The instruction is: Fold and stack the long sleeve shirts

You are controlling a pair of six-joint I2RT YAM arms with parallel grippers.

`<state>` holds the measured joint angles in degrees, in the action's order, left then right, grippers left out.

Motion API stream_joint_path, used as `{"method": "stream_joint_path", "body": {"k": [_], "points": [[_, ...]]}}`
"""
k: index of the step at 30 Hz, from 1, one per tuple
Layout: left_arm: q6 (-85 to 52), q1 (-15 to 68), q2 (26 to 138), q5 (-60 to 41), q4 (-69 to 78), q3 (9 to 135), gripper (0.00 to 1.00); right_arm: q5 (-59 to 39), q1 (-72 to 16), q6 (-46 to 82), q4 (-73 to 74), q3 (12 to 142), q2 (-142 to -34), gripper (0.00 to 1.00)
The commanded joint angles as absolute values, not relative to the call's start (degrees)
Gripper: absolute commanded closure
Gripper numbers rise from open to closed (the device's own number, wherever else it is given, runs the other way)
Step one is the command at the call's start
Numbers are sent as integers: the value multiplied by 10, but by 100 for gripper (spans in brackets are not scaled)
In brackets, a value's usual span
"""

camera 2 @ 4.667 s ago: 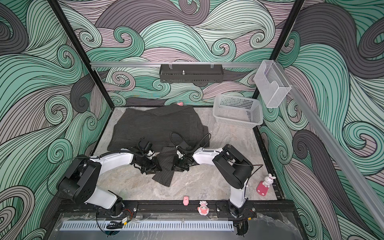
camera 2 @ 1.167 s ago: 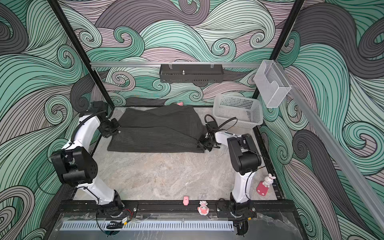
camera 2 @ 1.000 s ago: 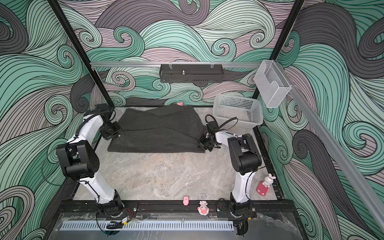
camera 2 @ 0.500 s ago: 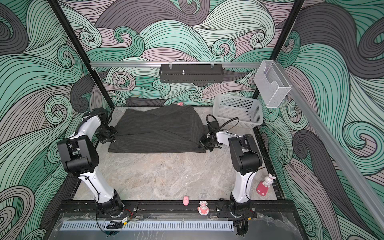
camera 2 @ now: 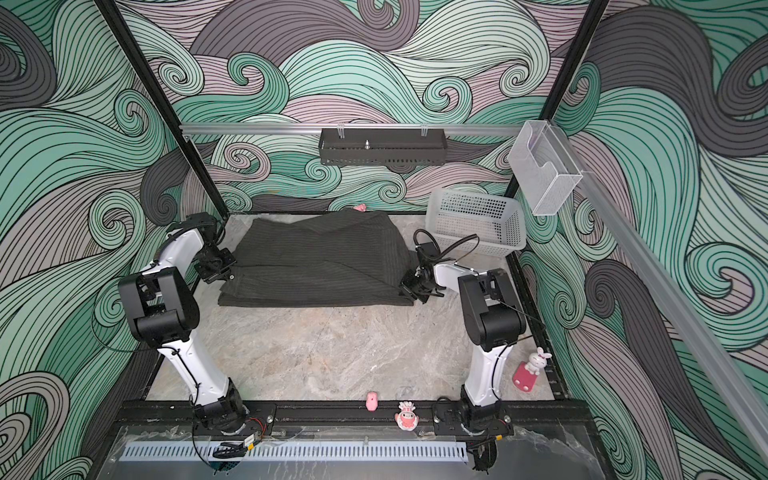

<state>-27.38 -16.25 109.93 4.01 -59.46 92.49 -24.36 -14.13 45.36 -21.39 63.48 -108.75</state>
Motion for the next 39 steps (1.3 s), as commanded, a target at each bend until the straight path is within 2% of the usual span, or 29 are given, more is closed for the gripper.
{"method": "stream_joint_path", "body": {"k": [1, 6, 15, 17, 19, 21, 24, 29, 35, 39], "points": [[-257, -158, 1056, 30, -561, 932, 100, -202, -135, 445, -255, 623, -1088, 89], [-247, -158, 1062, 30, -557, 936, 100, -204, -135, 446, -251, 619, -1090, 89], [-260, -157, 1151, 41, -617, 973, 99, -213, -135, 444, -251, 617, -1082, 87], [-262, -157, 1153, 49, -628, 980, 88, -222, -137, 442, -253, 617, -1074, 85], [-263, -157, 1144, 51, -641, 989, 68, -230, -141, 439, -262, 616, -1053, 75], [-264, -157, 1128, 55, -660, 1000, 56, -226, -147, 435, -270, 609, -1020, 64], [-251, -157, 1095, 53, -685, 1011, 46, -205, -164, 411, -313, 618, -968, 57], [-232, -143, 1069, -77, -648, 991, 50, -147, -203, 377, -361, 682, -957, 54], [-296, -90, 1145, -239, -557, 948, 60, -117, -250, 342, -419, 855, -1129, 54], [-345, -77, 1186, -256, -531, 922, 63, -90, -270, 331, -433, 916, -1212, 55]]}}
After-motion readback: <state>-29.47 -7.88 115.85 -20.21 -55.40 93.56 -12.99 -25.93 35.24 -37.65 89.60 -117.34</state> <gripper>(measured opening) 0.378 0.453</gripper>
